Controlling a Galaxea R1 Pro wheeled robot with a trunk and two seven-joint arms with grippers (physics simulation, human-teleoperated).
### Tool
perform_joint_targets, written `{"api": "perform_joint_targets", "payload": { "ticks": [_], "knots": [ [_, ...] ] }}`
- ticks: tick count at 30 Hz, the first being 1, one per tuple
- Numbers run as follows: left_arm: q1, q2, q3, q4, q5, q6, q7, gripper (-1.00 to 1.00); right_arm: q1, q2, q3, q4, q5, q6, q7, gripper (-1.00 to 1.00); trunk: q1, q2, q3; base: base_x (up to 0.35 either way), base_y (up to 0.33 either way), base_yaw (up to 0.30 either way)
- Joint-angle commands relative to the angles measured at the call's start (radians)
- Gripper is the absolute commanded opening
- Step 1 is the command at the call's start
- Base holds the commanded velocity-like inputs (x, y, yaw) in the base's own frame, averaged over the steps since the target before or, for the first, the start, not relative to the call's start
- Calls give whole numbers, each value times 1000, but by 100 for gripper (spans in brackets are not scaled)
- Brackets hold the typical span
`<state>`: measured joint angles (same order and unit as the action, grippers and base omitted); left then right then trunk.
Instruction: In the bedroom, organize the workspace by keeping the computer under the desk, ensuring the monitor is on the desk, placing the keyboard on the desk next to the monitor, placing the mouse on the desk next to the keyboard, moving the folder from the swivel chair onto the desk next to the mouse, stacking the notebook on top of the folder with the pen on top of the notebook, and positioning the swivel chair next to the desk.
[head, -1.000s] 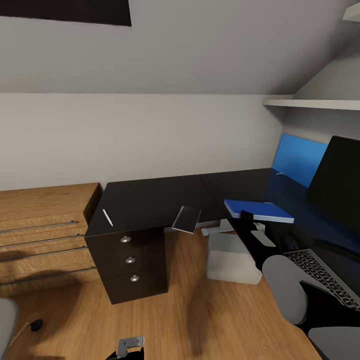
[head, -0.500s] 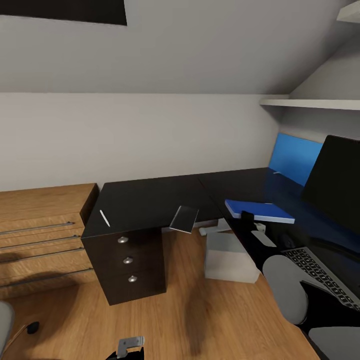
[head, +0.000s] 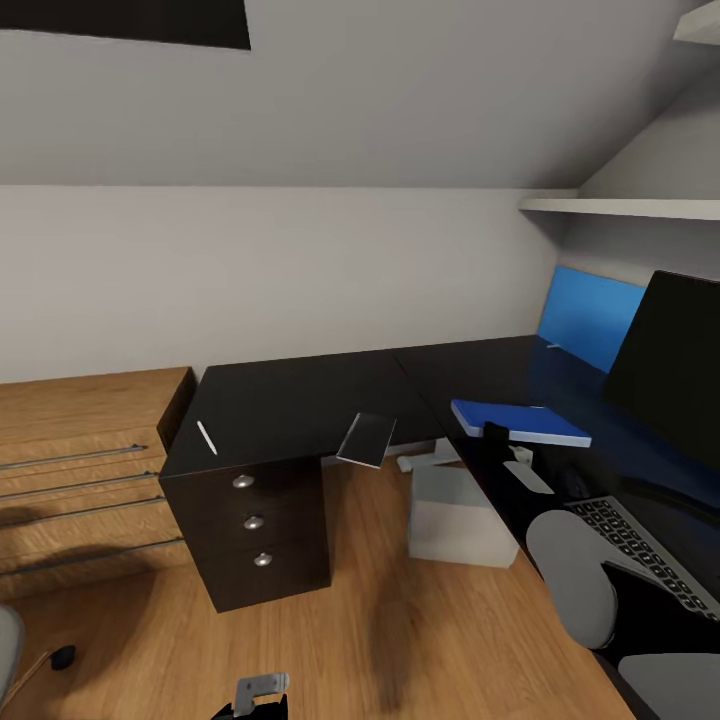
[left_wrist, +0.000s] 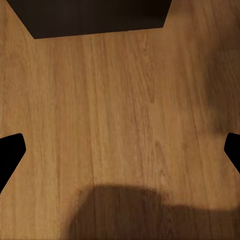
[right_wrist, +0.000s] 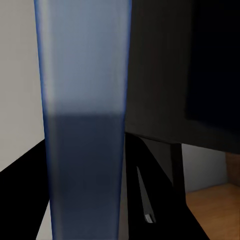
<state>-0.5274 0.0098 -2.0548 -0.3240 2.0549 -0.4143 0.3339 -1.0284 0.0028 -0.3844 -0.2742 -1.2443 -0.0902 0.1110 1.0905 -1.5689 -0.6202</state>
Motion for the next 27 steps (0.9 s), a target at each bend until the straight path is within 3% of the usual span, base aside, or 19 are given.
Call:
{"api": "perform_joint_targets", "payload": {
  "ticks": [1,20,21,27],
  "knots": [
    [-2,1,-8,-4,4,-6,7,100,-1,0,-1,1,-10,-3,6,-100,0,-1,-1,0,0,0],
    [-2,1,-8,-4,4,-4,4,100,-1,0,-1,1,-7,-5,7,-100,0,-1,-1,65,0,0],
    [-2,1,-8,-4,4,-4,4,100,-1,0,-1,1,-7,-5,7,100,0,-1,-1,1,0,0],
    [-2,1,-8,-4,4,-4,3,100,-1,0,0,0,-7,-6,7,100,0,-1,-1,0,0,0]
  ]
}}
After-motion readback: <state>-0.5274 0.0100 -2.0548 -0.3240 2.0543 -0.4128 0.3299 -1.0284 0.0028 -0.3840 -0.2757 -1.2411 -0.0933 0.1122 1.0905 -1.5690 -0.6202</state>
